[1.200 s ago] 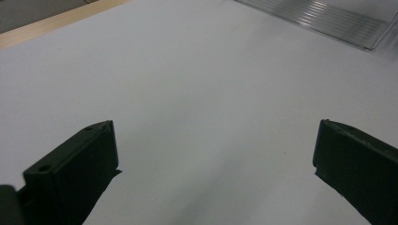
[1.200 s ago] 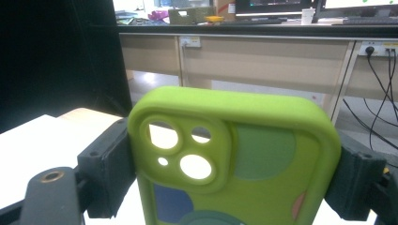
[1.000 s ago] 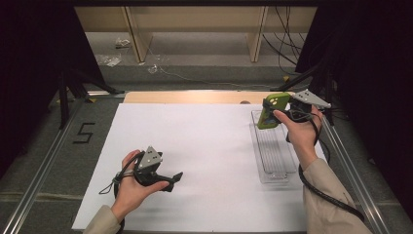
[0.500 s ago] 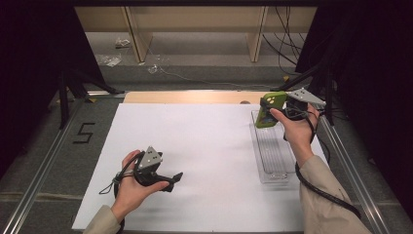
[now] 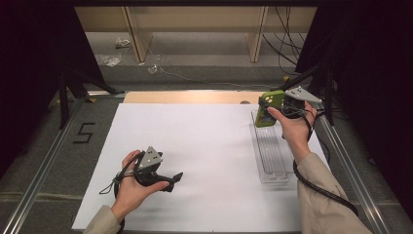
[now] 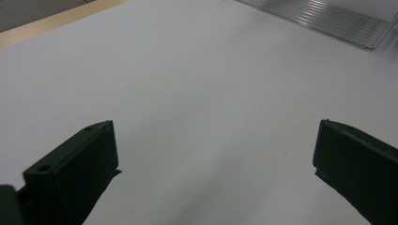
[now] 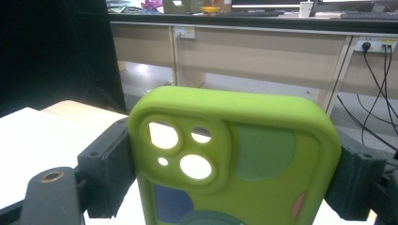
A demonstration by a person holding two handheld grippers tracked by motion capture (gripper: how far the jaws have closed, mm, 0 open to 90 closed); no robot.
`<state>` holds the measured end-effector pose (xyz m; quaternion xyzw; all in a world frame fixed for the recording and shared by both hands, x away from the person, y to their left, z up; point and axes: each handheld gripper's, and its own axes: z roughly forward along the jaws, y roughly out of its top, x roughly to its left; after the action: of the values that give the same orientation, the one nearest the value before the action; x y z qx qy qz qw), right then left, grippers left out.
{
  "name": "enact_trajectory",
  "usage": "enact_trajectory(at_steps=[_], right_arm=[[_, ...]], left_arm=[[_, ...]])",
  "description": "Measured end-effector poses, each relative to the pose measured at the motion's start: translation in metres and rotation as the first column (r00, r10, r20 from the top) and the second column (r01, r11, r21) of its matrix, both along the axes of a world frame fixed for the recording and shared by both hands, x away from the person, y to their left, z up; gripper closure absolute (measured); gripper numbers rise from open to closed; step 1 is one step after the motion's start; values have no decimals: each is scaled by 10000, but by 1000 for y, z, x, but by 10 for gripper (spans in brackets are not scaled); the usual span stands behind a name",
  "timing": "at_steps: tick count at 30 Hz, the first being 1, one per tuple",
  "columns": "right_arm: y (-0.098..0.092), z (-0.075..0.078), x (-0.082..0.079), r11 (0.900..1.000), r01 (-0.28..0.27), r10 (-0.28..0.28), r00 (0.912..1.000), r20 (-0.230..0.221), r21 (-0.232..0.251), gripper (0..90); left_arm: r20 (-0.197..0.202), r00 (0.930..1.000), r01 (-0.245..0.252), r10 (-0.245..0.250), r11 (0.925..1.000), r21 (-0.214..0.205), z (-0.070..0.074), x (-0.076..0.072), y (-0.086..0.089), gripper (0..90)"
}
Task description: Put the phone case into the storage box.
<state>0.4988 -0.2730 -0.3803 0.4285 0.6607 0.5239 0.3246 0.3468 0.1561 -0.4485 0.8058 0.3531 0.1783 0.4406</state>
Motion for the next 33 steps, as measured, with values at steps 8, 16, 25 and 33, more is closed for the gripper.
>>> enact_trajectory(at_steps=[8,16,25,33], right_arm=[[0,-2,5,10000,71,-71,9999,-88,-29,179],[1,-3,8,9999,114,-115,9998,-138,-69,179],[2,-5,12,9998,148,-151,9997,-204,-111,179],[2,-6,15,9997,196,-200,9995,-232,-156,179]], left_arm=[[-1,10000,5,-5,10000,-15,0,0,0,0],[-3,10000,10,-10,10000,-7,0,0,0,0],[-8,10000,20,-20,10000,-8,0,0,0,0],[-8,10000,12,-12,10000,-16,0,0,0,0]])
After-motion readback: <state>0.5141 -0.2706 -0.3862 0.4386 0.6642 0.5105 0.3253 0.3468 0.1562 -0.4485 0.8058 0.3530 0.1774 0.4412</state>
